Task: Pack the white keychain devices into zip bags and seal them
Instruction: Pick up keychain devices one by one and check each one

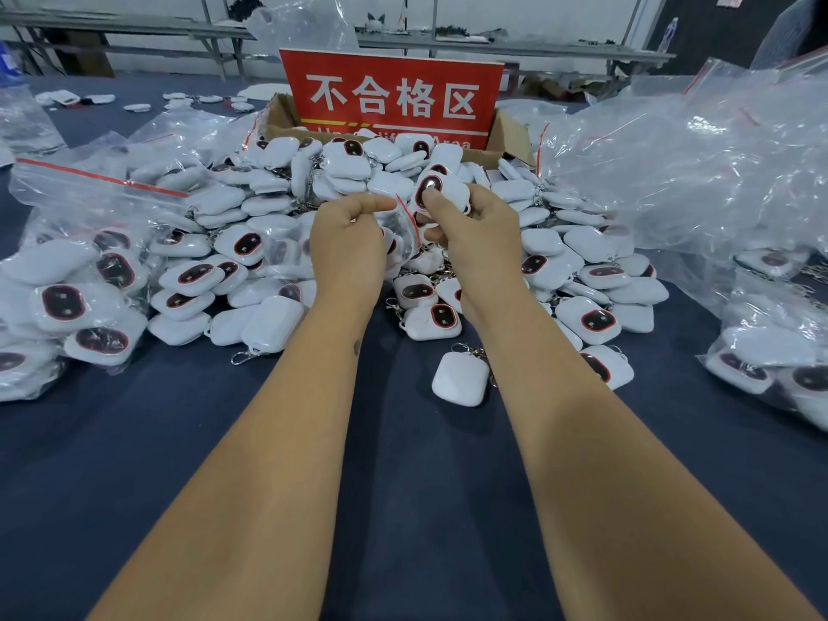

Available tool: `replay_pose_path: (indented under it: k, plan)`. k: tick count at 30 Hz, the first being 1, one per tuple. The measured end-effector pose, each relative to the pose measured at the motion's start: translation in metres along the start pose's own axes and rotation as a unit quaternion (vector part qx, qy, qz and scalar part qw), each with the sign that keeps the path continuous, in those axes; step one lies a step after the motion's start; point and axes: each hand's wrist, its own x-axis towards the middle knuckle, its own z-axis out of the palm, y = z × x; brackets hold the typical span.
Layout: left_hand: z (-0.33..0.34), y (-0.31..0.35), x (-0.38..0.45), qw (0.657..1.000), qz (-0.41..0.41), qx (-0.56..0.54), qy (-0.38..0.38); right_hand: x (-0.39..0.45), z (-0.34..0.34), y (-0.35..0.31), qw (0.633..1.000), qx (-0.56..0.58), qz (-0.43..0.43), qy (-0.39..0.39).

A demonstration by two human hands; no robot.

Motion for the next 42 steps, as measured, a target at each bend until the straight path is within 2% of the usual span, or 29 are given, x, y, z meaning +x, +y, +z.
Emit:
replay_pose_path:
  k: [8,15,32,42]
  plan:
    - [0.0,-0.002,0.0,0.997,0.033,0.011,-0.063,-0.001,0.002,0.006,0.998,0.006,0.02,-0.057]
    - [0.001,-0.002,-0.001,0.998,0.043,0.018,-0.052,0.002,-0.001,0.01,0.995,-0.018,0.018,-0.098]
    - [0.002,-0.004,-0.002,0.995,0.043,0.041,-0.074,0.002,0.004,0.013,0.994,-0.08,0.033,-0.073]
    - [0.001,-0.005,-0.001,0.99,0.061,0.076,-0.098,0.002,0.004,0.01,0.995,-0.027,0.056,-0.084]
